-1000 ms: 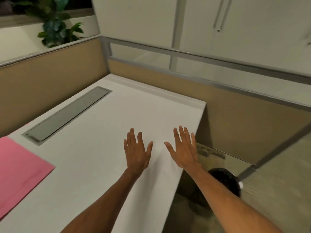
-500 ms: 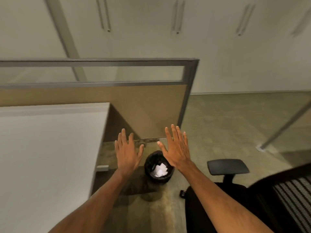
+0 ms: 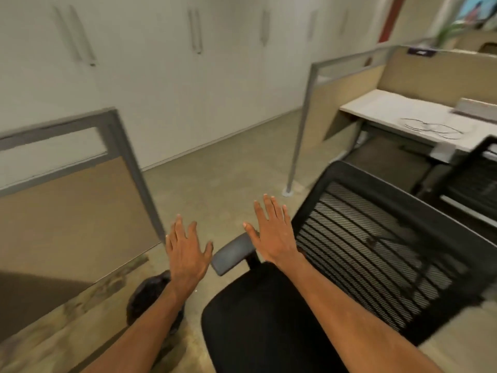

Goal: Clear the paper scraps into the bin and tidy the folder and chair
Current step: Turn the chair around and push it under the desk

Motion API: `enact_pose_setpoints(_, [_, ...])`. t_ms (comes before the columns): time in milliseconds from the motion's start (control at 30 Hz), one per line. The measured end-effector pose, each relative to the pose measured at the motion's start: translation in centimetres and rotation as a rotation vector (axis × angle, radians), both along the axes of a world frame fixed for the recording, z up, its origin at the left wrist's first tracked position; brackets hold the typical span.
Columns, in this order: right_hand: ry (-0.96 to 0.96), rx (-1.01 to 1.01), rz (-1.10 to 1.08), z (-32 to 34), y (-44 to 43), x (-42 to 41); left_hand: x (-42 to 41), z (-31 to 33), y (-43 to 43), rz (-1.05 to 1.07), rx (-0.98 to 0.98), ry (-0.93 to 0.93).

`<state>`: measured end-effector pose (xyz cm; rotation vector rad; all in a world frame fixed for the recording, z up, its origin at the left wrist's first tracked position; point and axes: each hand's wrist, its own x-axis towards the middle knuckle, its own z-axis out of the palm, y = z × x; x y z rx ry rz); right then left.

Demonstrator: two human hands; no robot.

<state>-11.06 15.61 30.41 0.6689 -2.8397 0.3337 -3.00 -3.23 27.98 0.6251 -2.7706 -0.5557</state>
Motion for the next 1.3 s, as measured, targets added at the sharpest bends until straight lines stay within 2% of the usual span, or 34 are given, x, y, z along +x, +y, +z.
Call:
enact_pose_setpoints(300, [0.063,0.002,-0.366,2.1,19.2,-2.6,-7.2,-0.8,12.4,-0.247,0.046,0.0])
enact_pose_setpoints(467, [0.101,0.059,-0.579,3.4,28.0,-1.7,-7.4,-2.8,17.9,-0.34,0.078,-0.033])
enact_pose_setpoints(567, [0.03,0.054,-0.69,3.7,31.3,-1.3,-6.4,-4.2,20.4,-0.372,0.074,-0.069])
enact_pose_setpoints(767, [-0.178,0.042,-0.811,3.1,35.0,-0.2,-4.6,-6.5,22.1,-0.397,0.055,-0.128])
enact_pose_setpoints(1033, [-0.21,0.089,-0.78,3.5,36.0,-0.5,-1.1,-7.5,18.1,-0.348,0.071,-0.113])
enact_pose_setpoints(1300, [-0.228,0.171,-0.792,2.9,36.1,-0.8,2.4,-8.4,14.9,-0.28,0.107,-0.203])
